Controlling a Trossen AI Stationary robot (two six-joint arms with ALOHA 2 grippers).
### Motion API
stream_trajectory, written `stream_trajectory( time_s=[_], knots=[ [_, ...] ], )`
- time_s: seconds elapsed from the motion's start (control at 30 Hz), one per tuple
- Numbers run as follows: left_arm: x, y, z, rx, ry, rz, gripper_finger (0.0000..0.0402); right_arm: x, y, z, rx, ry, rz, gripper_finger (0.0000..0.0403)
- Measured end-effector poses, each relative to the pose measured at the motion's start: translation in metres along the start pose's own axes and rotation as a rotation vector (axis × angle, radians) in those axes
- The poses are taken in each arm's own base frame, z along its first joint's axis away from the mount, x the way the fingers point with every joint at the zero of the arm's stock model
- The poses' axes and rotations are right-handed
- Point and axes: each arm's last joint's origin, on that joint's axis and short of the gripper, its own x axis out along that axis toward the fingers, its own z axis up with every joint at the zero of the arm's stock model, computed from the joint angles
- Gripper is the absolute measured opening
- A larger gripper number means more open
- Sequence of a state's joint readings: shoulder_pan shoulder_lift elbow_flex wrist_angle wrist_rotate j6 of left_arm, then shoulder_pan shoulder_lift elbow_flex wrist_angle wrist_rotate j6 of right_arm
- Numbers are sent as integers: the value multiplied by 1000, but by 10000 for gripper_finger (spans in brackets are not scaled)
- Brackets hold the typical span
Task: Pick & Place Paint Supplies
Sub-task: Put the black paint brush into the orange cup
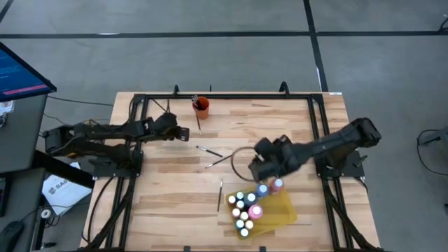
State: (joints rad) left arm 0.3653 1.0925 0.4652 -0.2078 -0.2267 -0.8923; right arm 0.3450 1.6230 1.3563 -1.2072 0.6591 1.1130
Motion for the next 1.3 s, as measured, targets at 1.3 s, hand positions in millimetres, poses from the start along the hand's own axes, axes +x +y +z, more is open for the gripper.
stream_trajectory(
  time_s=[1.3],
  knots=[
    [-135,16,21,-106,-371,-644,1,205,96,185,12,87,283,301]
  ],
)
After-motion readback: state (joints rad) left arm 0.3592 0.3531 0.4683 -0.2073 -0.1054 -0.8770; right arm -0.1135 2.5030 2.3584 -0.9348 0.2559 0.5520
